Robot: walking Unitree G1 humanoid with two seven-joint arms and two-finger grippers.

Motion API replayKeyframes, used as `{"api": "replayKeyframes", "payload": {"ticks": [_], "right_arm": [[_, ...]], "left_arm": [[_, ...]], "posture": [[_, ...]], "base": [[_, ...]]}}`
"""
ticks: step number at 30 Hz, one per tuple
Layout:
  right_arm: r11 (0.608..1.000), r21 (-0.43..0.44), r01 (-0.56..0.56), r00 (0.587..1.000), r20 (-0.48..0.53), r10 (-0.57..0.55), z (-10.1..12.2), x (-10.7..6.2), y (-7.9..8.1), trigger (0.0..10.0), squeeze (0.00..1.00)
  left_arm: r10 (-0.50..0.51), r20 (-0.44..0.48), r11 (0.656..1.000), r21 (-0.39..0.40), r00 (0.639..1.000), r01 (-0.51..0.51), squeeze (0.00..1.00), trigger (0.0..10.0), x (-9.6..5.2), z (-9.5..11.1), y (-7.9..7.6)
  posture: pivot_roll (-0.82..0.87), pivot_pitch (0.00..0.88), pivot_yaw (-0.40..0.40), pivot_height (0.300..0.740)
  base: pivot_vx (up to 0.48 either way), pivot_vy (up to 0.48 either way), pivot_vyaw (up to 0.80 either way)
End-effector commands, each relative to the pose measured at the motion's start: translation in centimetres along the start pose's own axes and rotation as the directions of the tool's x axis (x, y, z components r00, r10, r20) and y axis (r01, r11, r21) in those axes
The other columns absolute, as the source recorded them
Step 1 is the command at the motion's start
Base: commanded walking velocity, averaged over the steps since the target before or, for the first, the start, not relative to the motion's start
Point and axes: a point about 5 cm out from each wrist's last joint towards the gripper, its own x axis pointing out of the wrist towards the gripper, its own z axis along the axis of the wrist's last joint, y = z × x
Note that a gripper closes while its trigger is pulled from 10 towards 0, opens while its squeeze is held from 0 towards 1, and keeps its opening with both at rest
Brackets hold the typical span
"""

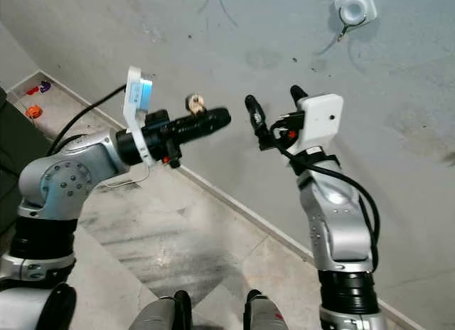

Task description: Hang keys on a hook

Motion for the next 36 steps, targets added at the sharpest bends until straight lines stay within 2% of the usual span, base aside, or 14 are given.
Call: {"api": "replayKeyframes", "payload": {"ticks": [1, 2, 7, 12, 16, 21, 25, 31, 36], "right_arm": [[0.999, 0.016, -0.036, 0.999, 0.000, 0.036, 0.2, -0.3, -0.2, 10.0, 0.00], [0.998, 0.020, -0.053, 0.999, -0.007, 0.054, 0.5, -0.5, -1.1, 10.0, 0.00], [0.995, 0.002, -0.104, 0.994, -0.035, 0.104, 0.8, -0.7, -2.1, 10.0, 0.00], [0.976, 0.070, -0.208, 0.975, -0.068, 0.212, 0.7, -1.1, -2.7, 10.0, 0.00], [0.942, 0.146, -0.301, 0.945, -0.089, 0.315, 0.8, -1.8, -4.0, 10.0, 0.00], [0.914, 0.199, -0.355, 0.920, -0.099, 0.379, 1.2, -2.2, -5.1, 10.0, 0.00], [0.905, 0.212, -0.368, 0.913, -0.102, 0.395, 1.5, -2.3, -5.7, 10.0, 0.00], [0.892, 0.254, -0.374, 0.905, -0.111, 0.411, 1.3, -2.7, -6.5, 10.0, 0.00], [0.825, 0.314, -0.470, 0.857, -0.064, 0.512, 2.3, -3.7, -6.0, 10.0, 0.00]], "left_arm": [[-0.070, -0.039, 0.998, -0.008, 0.997, 0.069, 0.00, 10.0, -0.1, -0.2, -0.8], [-0.068, -0.075, 0.998, -0.002, 0.995, 0.068, 0.00, 10.0, -0.2, -0.6, -0.8], [-0.086, -0.138, 0.996, 0.025, 0.987, 0.091, 0.00, 10.0, -0.4, -1.6, -1.1], [-0.109, -0.164, 0.993, 0.023, 0.980, 0.114, 0.00, 10.0, -0.1, -2.5, -1.5], [-0.122, -0.173, 0.991, 0.031, 0.977, 0.129, 0.00, 10.0, -0.1, -2.5, -1.6], [-0.133, -0.162, 0.989, 0.050, 0.978, 0.142, 0.00, 10.0, -0.4, -1.8, -1.8], [-0.121, -0.148, 0.990, 0.058, 0.982, 0.131, 0.00, 10.0, -0.6, -1.3, -1.7], [-0.137, -0.145, 0.988, 0.045, 0.980, 0.145, 0.00, 10.0, -0.5, -1.7, -2.1], [-0.132, -0.149, 0.990, 0.035, 0.980, 0.138, 0.00, 10.0, -0.4, -2.0, -1.7]], "posture": [[-0.07, 0.187, 0.095, 0.740], [-0.07, 0.190, 0.097, 0.740], [-0.07, 0.193, 0.096, 0.740], [-0.07, 0.196, 0.094, 0.740], [-0.07, 0.197, 0.093, 0.740], [-0.07, 0.197, 0.092, 0.740], [-0.07, 0.195, 0.091, 0.740], [-0.07, 0.197, 0.093, 0.740], [-0.07, 0.198, 0.093, 0.740]], "base": [[0.000, 0.000, 0.00], [0.000, 0.000, 0.00], [0.000, 0.000, 0.00], [0.000, 0.000, 0.00], [0.000, 0.000, 0.00], [0.000, 0.000, 0.00], [0.000, 0.000, 0.00], [0.000, 0.000, 0.00], [0.000, 0.000, 0.00]]}}
